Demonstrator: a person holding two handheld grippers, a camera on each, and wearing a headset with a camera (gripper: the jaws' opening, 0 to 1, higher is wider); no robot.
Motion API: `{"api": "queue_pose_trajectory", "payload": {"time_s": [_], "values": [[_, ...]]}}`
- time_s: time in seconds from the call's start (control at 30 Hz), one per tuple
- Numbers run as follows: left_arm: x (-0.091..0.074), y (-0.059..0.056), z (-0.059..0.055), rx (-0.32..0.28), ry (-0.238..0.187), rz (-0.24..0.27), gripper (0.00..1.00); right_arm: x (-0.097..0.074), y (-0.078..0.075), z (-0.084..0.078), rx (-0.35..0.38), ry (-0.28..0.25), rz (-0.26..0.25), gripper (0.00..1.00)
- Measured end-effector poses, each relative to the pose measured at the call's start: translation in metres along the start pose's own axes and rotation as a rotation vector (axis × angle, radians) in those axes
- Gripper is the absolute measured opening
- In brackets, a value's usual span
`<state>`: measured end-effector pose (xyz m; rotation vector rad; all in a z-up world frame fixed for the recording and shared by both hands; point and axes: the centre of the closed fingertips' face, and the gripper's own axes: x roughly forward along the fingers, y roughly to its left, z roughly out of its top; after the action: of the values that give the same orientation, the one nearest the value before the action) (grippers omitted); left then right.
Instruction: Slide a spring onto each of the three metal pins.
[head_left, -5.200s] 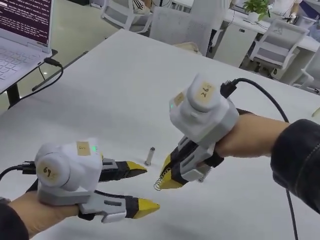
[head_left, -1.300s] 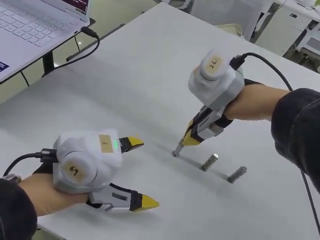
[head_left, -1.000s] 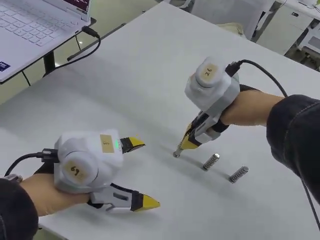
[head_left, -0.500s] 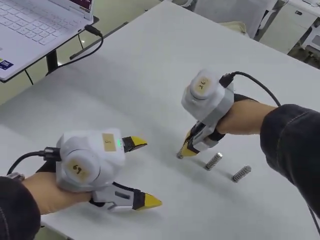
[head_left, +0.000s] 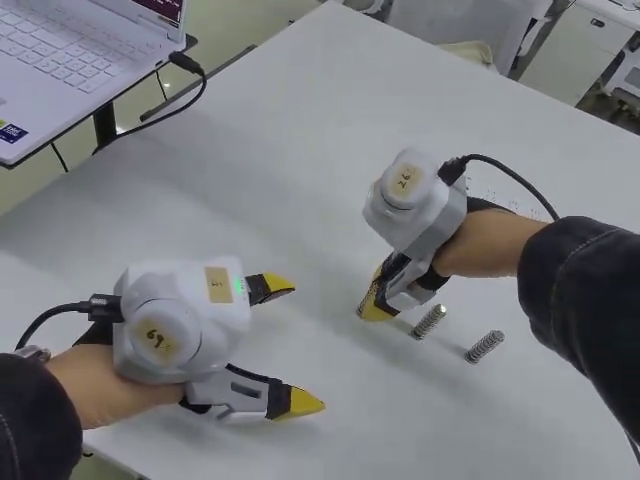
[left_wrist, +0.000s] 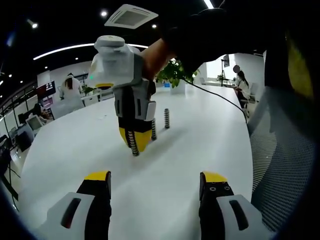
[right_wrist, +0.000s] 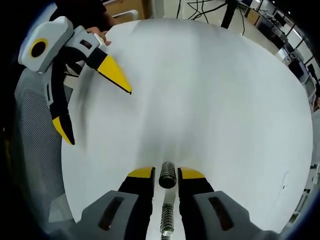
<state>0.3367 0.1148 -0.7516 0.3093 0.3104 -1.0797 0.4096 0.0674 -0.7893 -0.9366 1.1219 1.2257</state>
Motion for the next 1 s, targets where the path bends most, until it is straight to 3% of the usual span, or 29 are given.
{"api": "queue_pose_trajectory", "payload": {"time_s": [0.23,1.0], "values": [[0.002,-0.001,0.001,0.004,0.003,-0.006,0.69,-0.006,-0.002,0.000,0.015,-0.032,-0.005,0.25],[0.005,-0.005,0.012,0.018,0.014,-0.022,0.69,-0.034,0.000,-0.006,0.077,-0.122,-0.047,0.34]]}}
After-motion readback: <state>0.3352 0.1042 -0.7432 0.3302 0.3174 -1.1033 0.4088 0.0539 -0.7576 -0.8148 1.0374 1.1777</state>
